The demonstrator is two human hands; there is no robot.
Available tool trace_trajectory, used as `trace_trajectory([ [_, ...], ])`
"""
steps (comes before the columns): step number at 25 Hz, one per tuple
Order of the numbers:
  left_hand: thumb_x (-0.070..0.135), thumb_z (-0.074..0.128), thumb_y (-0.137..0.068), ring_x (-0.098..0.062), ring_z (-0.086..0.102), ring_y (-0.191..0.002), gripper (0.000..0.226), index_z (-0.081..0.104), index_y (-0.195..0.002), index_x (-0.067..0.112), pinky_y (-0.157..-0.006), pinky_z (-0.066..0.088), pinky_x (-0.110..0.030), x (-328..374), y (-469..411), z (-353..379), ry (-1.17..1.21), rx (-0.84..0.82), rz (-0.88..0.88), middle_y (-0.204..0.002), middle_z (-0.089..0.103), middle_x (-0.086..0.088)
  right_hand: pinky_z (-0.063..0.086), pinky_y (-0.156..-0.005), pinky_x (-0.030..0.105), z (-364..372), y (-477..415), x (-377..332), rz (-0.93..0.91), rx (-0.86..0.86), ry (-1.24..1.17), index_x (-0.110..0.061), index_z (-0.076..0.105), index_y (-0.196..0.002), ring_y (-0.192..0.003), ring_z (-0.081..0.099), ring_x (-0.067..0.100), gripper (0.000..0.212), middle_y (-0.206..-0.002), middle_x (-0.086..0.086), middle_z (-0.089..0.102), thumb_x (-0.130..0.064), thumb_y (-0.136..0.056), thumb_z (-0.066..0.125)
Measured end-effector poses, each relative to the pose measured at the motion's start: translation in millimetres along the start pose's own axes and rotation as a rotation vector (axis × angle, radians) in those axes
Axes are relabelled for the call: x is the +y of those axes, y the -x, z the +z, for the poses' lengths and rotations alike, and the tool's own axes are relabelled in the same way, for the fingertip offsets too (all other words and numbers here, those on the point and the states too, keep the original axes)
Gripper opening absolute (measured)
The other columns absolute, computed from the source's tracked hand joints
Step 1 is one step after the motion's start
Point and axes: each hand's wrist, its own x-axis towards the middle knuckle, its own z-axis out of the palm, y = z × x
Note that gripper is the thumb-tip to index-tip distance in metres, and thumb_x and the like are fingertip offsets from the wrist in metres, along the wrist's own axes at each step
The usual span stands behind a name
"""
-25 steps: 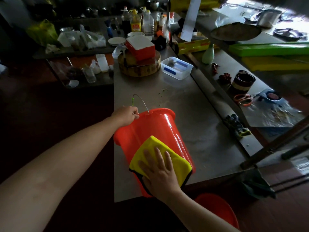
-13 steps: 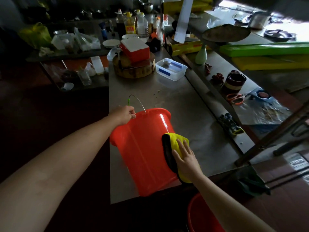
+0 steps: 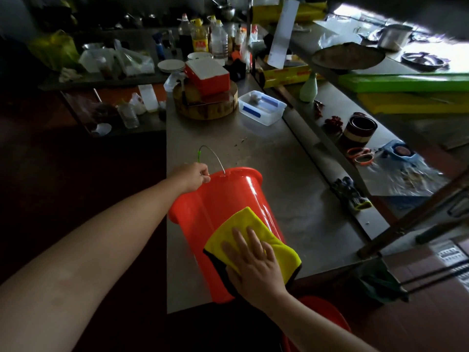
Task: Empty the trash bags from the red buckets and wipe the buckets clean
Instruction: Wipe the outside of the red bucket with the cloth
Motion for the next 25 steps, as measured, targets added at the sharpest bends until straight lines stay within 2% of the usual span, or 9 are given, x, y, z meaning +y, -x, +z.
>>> trace_trajectory([
  [2,0.039,0.066,-0.093,-0.022,0.063,-0.101,0.009,0.064,-0.093,0.030,-0.078,0.044,-0.031,1.0,-1.6,0.5,0.012,-0.001,0.012,-0.109,0.070,0.003,0.033,-0.115,0.053,-4.9,-23.0,4.8,-0.029,-0.052,0.005,-0.044,0.038,-0.151,-0.155,0.015,0.028,0.053,-0.168,-0.005,0.019,-0.058,-0.100,0.038],
  [5,0.040,0.065,-0.093,-0.023,0.063,-0.102,0.009,0.061,-0.090,0.033,-0.083,0.049,-0.034,1.9,-8.0,2.2,0.021,-0.020,0.027,-0.110,0.070,0.002,0.004,-0.122,0.061,-10.9,-61.2,1.5,-0.003,-0.097,-0.032,-0.043,0.029,-0.155,-0.156,-0.009,0.028,0.054,-0.170,-0.003,0.005,-0.058,-0.103,0.029],
  [7,0.042,0.065,-0.093,-0.023,0.063,-0.103,0.009,0.062,-0.091,0.034,-0.086,0.050,-0.037,1.3,-12.2,2.6,0.024,-0.037,0.030,-0.111,0.070,0.002,-0.004,-0.122,0.061,-16.3,-90.7,-2.6,0.053,-0.108,-0.048,-0.042,0.022,-0.158,-0.154,-0.019,0.028,0.057,-0.170,-0.001,-0.005,-0.059,-0.104,0.023],
  [11,0.042,0.065,-0.092,-0.023,0.063,-0.104,0.009,0.062,-0.090,0.033,-0.088,0.050,-0.036,-1.2,-18.1,3.7,0.046,-0.051,0.032,-0.110,0.069,0.001,-0.002,-0.122,0.061,-17.8,-146.9,-8.2,0.125,-0.095,-0.074,-0.039,0.014,-0.160,-0.154,-0.019,0.030,0.060,-0.170,0.001,-0.007,-0.058,-0.104,0.025],
  [14,0.041,0.066,-0.091,-0.024,0.063,-0.103,0.009,0.063,-0.090,0.033,-0.089,0.051,-0.037,-4.0,-21.0,4.3,0.059,-0.061,0.039,-0.109,0.069,0.001,0.000,-0.123,0.061,-12.5,-151.9,-9.4,0.141,-0.074,-0.042,-0.039,0.012,-0.160,-0.155,-0.016,0.030,0.062,-0.170,0.001,-0.004,-0.060,-0.103,0.023],
  [19,0.041,0.067,-0.091,-0.023,0.063,-0.101,0.010,0.065,-0.094,0.031,-0.085,0.050,-0.035,-6.5,-20.8,1.7,0.070,-0.070,0.068,-0.107,0.069,0.002,0.002,-0.123,0.061,-11.9,-94.8,-2.3,0.123,-0.084,-0.018,-0.043,0.017,-0.159,-0.155,-0.017,0.029,0.059,-0.170,-0.002,-0.008,-0.064,-0.104,0.018],
  [22,0.039,0.067,-0.092,-0.022,0.063,-0.102,0.014,0.067,-0.100,0.028,-0.080,0.046,-0.032,-6.7,-16.4,0.2,0.078,-0.062,0.072,-0.108,0.069,0.002,0.011,-0.122,0.062,-8.8,-52.8,-0.3,0.129,-0.063,-0.014,-0.043,0.023,-0.158,-0.156,-0.008,0.030,0.058,-0.170,-0.002,0.000,-0.063,-0.104,0.022],
  [25,0.039,0.067,-0.092,-0.021,0.063,-0.103,0.014,0.067,-0.100,0.027,-0.083,0.047,-0.032,-5.4,-14.2,0.4,0.095,-0.057,0.073,-0.110,0.069,0.002,0.018,-0.121,0.062,-4.3,-22.8,3.3,0.122,-0.055,-0.008,-0.042,0.029,-0.157,-0.156,-0.001,0.032,0.057,-0.170,-0.001,0.006,-0.061,-0.104,0.028],
])
